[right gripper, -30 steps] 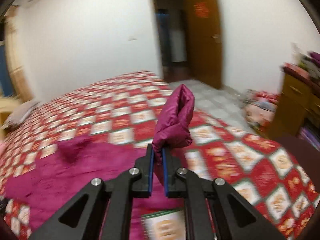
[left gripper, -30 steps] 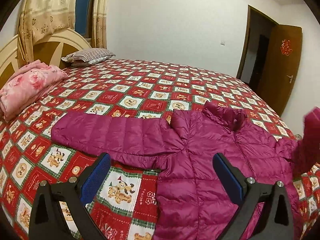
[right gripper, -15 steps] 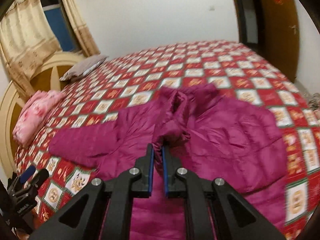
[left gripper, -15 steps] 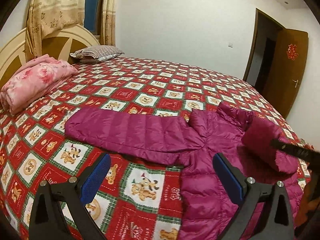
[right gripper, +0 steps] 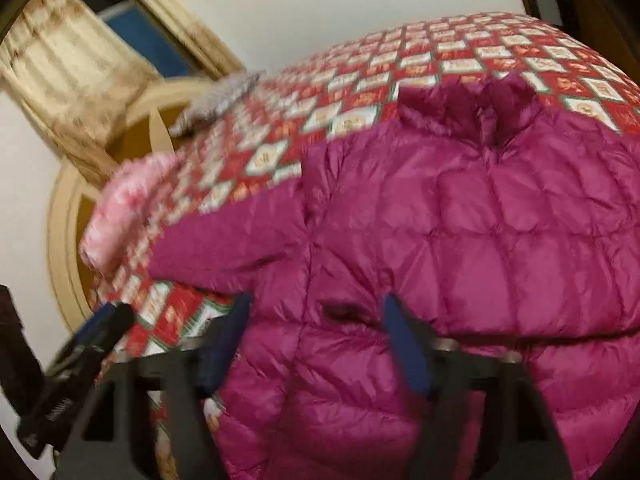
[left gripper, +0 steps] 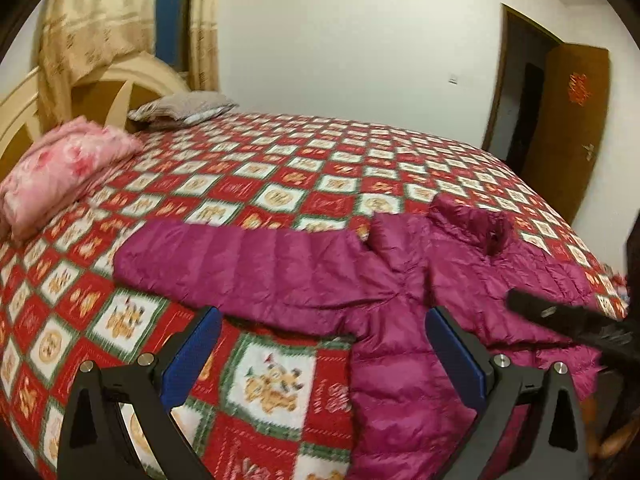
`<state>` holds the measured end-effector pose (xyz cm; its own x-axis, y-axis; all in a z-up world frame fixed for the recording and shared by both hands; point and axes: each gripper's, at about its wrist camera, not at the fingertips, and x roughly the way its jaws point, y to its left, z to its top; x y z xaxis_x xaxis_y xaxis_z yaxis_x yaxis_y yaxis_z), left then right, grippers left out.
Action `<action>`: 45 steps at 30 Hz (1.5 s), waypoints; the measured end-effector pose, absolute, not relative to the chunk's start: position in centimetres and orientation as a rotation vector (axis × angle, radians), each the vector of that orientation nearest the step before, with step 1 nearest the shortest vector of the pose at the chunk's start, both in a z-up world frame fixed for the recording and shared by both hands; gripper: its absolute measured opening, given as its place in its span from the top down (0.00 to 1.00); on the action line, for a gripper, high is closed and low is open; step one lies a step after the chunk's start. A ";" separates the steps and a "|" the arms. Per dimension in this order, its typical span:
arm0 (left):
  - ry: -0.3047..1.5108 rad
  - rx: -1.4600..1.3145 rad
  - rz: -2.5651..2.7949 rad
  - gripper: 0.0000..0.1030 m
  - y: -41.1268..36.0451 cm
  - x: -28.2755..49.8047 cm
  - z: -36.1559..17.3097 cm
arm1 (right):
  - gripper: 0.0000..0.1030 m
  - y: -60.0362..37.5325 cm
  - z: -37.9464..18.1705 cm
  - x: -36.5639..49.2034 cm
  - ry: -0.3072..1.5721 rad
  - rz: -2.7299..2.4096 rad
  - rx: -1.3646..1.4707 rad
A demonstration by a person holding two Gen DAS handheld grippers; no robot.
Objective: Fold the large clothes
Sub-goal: 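Carry the held sleeve across the jacket body with the right gripper, release, then grasp the other sleeve cuff with the left gripper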
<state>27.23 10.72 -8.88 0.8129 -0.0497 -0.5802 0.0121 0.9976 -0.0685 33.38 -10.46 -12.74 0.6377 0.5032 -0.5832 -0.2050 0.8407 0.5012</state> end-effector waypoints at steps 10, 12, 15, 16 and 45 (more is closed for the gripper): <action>0.609 0.101 -0.044 0.01 1.1 32.6 -9.5 | 0.61 -24.7 -9.6 31.4 0.646 -0.132 0.274; 0.636 0.117 -0.040 0.01 -0.6 34.1 -10.8 | 0.66 -26.1 -11.3 32.2 0.690 -0.185 0.281; 0.693 0.139 0.009 0.01 -2.5 36.1 -13.4 | 0.70 -27.2 -14.0 33.1 0.757 -0.225 0.294; 0.727 0.139 0.019 0.01 -3.0 36.8 -14.4 | 0.70 -27.5 -14.7 33.1 0.775 -0.228 0.306; 0.827 -0.500 0.605 0.01 26.8 38.7 -17.3 | 0.36 -25.3 -19.0 34.4 0.801 -0.209 0.143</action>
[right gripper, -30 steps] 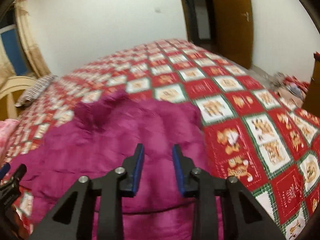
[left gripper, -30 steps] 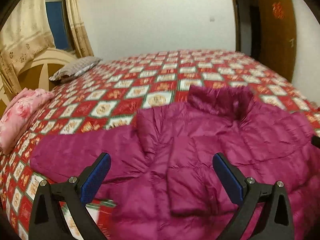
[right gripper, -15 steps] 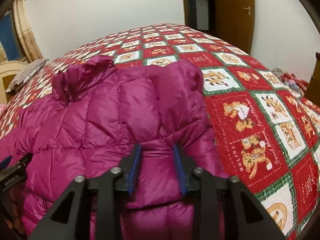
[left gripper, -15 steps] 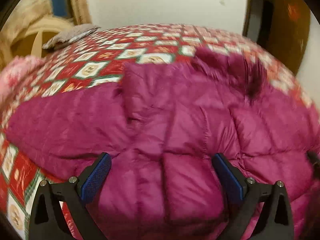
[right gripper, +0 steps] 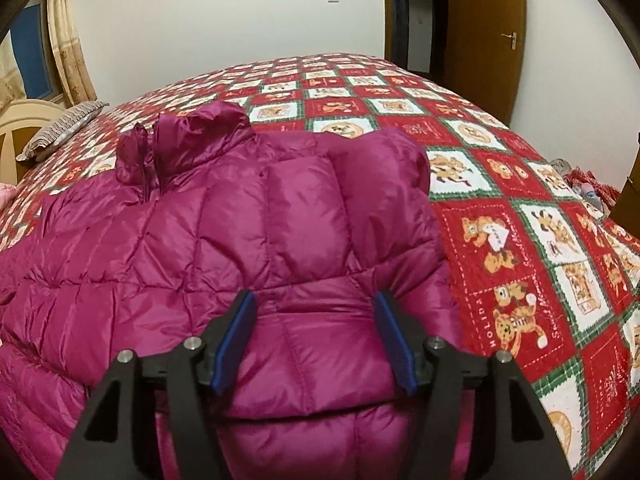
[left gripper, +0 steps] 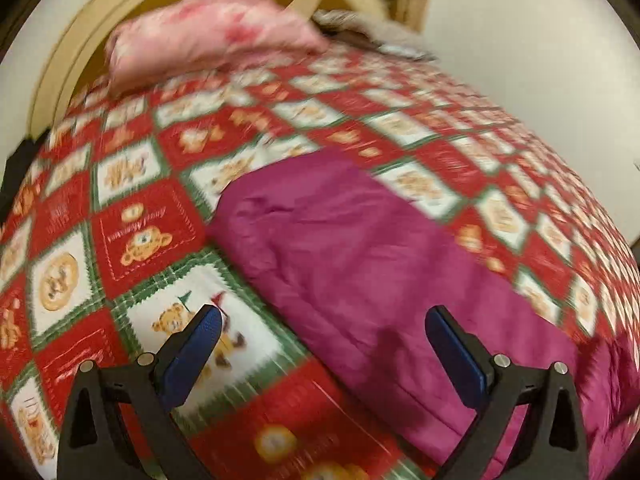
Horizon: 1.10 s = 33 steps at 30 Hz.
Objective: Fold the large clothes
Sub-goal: 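Grasp the other sleeve cuff with the left gripper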
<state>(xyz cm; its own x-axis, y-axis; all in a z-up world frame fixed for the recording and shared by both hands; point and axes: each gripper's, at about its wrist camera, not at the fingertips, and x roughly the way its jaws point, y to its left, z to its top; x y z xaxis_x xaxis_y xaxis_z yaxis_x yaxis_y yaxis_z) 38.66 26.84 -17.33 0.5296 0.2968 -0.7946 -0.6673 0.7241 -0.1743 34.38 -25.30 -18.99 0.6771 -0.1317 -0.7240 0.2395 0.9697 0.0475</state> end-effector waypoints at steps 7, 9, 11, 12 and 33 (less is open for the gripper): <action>0.785 -0.489 0.596 0.07 26.5 39.7 -19.3 | 0.34 -25.0 -19.1 34.6 0.807 -0.216 0.121; 0.778 -0.472 0.610 0.28 26.5 39.6 -19.5 | 0.34 -25.0 -19.1 34.6 0.808 -0.217 0.120; 0.760 -0.482 0.605 0.52 26.8 39.5 -19.4 | 0.34 -25.0 -19.1 34.6 0.808 -0.218 0.120; 0.748 -0.486 0.588 0.73 27.0 39.4 -19.2 | 0.34 -25.0 -19.1 34.6 0.808 -0.217 0.120; 0.387 -0.049 -0.256 0.91 -0.7 35.1 -3.4 | 0.33 -25.4 -19.2 34.4 0.792 -0.202 0.153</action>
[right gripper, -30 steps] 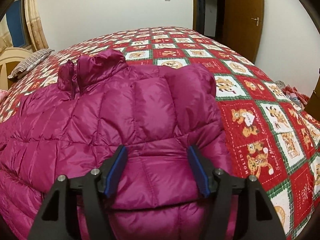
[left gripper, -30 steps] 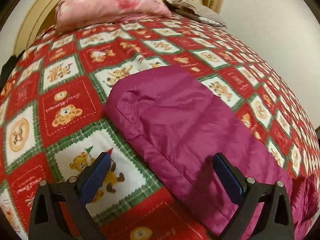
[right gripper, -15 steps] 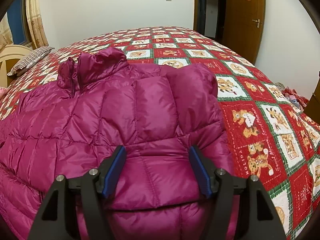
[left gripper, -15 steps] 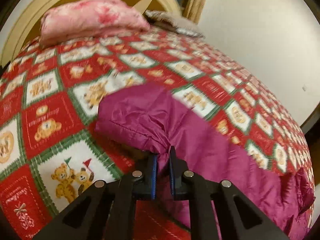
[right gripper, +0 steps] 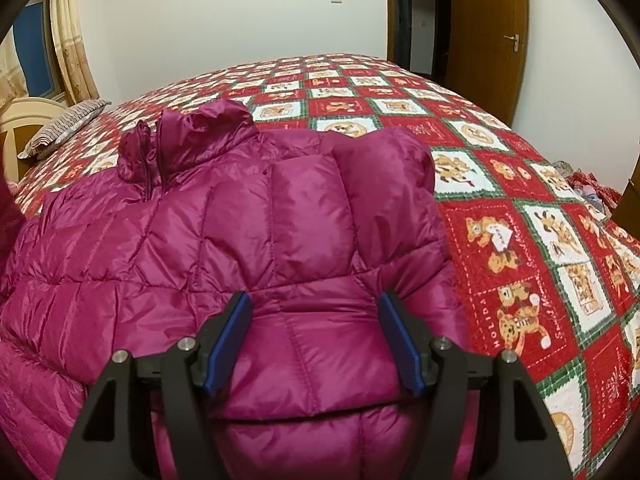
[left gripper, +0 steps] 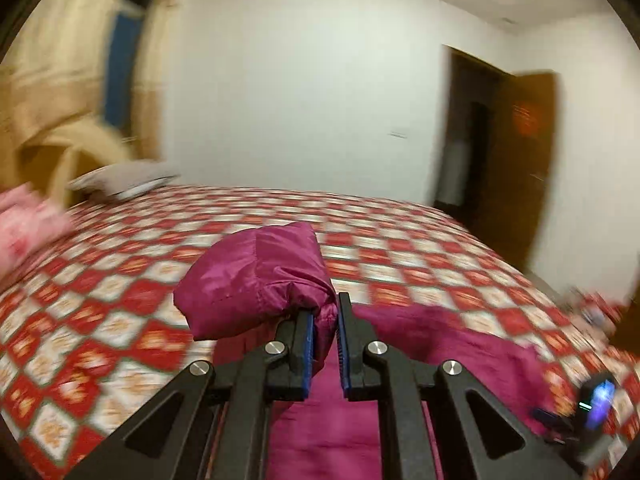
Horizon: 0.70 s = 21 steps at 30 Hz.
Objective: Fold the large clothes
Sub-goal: 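Grasp the other sleeve cuff with the left gripper, then fold the held sleeve over the jacket body with the left gripper, release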
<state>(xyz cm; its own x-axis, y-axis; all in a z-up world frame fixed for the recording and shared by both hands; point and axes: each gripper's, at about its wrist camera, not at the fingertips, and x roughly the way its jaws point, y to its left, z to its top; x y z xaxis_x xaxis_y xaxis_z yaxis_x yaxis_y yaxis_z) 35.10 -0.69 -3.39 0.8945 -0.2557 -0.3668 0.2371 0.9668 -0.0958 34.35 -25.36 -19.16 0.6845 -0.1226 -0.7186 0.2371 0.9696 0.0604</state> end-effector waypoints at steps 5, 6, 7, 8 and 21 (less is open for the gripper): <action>0.433 0.094 -0.407 0.91 -8.9 33.7 -7.2 | 0.33 -25.8 -19.1 34.1 0.782 -0.190 0.184; 0.464 0.117 -0.427 0.91 -10.3 33.7 -8.6 | 0.33 -25.9 -19.1 34.1 0.780 -0.187 0.191; 0.499 0.143 -0.438 0.91 -11.5 33.8 -10.1 | 0.33 -26.0 -19.1 34.0 0.778 -0.184 0.197; 0.533 0.160 -0.440 0.90 -12.3 33.9 -11.3 | 0.33 -26.0 -19.1 34.0 0.777 -0.182 0.201; 0.839 0.116 -0.570 0.42 -12.7 33.0 -15.4 | 0.32 -26.3 -19.2 34.0 0.769 -0.170 0.228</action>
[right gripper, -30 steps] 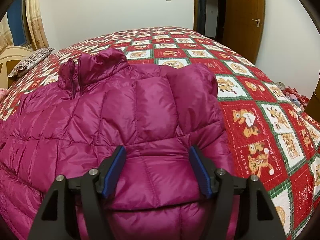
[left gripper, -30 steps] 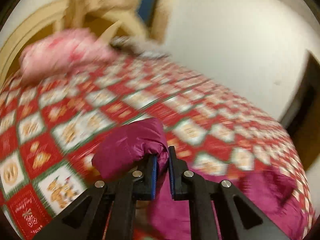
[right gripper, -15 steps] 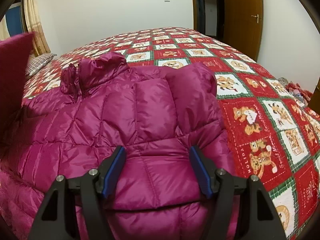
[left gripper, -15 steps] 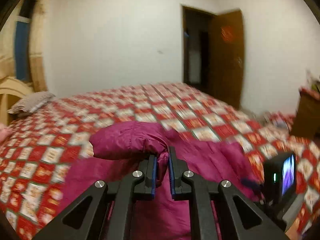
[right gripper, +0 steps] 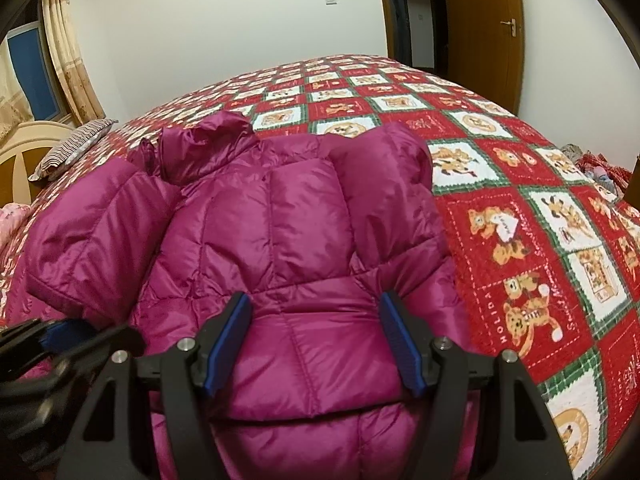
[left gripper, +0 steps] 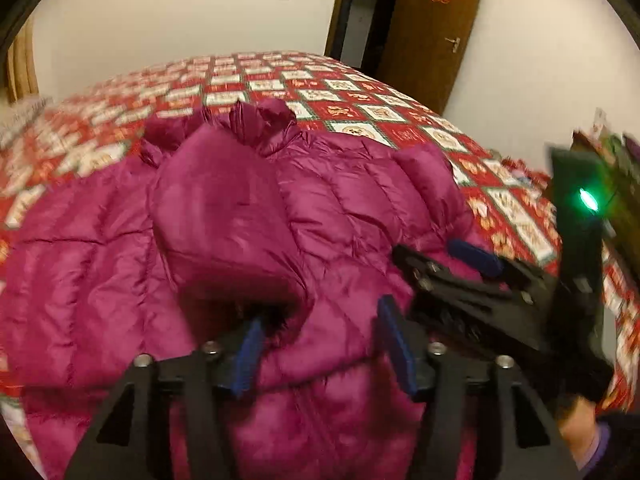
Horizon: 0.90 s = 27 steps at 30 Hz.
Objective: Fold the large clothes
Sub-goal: 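Fold the held sleeve over the jacket body with the left gripper, release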
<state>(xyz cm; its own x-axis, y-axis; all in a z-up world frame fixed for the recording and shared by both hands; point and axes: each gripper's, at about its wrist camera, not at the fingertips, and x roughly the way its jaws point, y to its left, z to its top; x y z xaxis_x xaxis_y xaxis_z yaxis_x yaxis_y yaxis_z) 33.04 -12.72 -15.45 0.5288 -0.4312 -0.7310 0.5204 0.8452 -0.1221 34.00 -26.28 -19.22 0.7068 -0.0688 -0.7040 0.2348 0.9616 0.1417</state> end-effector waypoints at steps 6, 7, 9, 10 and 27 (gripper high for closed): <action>0.802 0.170 -0.484 0.40 -9.6 28.8 -14.4 | 0.32 -26.1 -19.2 34.1 0.776 -0.175 0.218; 0.803 0.127 -0.458 0.40 -8.0 28.6 -14.1 | 0.32 -26.1 -19.2 34.1 0.777 -0.176 0.215; 0.798 0.070 -0.404 0.40 -5.6 28.9 -13.4 | 0.32 -25.8 -19.0 34.3 0.792 -0.186 0.191; 0.779 0.041 -0.369 0.40 -4.1 29.4 -12.9 | 0.32 -25.5 -18.6 34.3 0.802 -0.193 0.164; 0.865 -0.169 0.119 0.30 6.0 38.4 -19.5 | 0.58 -10.0 -10.5 38.3 0.675 0.245 0.162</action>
